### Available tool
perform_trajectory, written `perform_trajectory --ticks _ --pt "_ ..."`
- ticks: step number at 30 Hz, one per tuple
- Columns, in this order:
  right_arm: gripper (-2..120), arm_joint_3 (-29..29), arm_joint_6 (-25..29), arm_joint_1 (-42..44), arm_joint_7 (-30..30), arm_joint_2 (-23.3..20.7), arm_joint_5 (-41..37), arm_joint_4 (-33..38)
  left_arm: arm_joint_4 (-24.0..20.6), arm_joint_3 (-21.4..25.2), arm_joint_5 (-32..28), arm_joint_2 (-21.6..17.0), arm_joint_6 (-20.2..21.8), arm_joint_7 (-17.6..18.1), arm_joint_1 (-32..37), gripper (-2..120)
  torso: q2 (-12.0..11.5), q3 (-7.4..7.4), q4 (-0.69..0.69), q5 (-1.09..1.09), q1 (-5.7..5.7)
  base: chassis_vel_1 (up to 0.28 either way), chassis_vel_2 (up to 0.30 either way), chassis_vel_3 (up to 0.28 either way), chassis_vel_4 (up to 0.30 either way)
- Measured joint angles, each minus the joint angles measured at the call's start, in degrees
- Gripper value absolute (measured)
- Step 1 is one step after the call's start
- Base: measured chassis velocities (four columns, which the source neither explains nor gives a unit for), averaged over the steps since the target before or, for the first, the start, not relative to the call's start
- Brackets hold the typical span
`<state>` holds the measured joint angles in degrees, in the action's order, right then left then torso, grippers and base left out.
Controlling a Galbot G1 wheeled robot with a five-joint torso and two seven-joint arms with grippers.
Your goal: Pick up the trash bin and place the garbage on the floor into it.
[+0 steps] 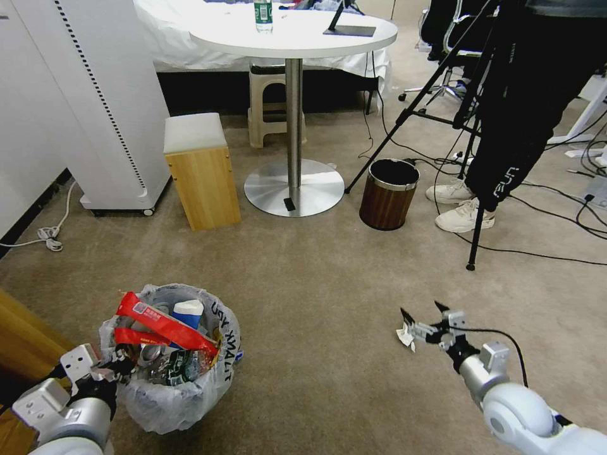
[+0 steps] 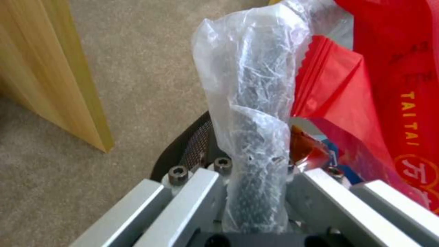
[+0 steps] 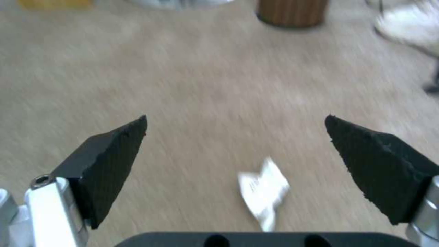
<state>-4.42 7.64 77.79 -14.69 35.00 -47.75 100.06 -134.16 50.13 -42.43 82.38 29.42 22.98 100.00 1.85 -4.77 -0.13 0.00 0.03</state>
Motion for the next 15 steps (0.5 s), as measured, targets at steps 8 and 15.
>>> perform_trajectory --ticks 8,15 --pt "96 0.9 -3.6 1.5 -5.6 2.8 -0.3 -4.0 0.3 0.1 -0.1 -0.2 -0.1 0.0 -0.1 1 0.0 0.00 -0.01 0.00 0.00 0.000 0.000 0.000 0.000" --pt "97 1.0 -5.8 0.3 -6.5 5.8 -2.0 -7.1 0.5 0.1 -0.3 -0.5 -0.1 0.0 -0.2 1 0.0 0.00 0.00 -0.01 0.00 0.000 0.000 0.000 0.000"
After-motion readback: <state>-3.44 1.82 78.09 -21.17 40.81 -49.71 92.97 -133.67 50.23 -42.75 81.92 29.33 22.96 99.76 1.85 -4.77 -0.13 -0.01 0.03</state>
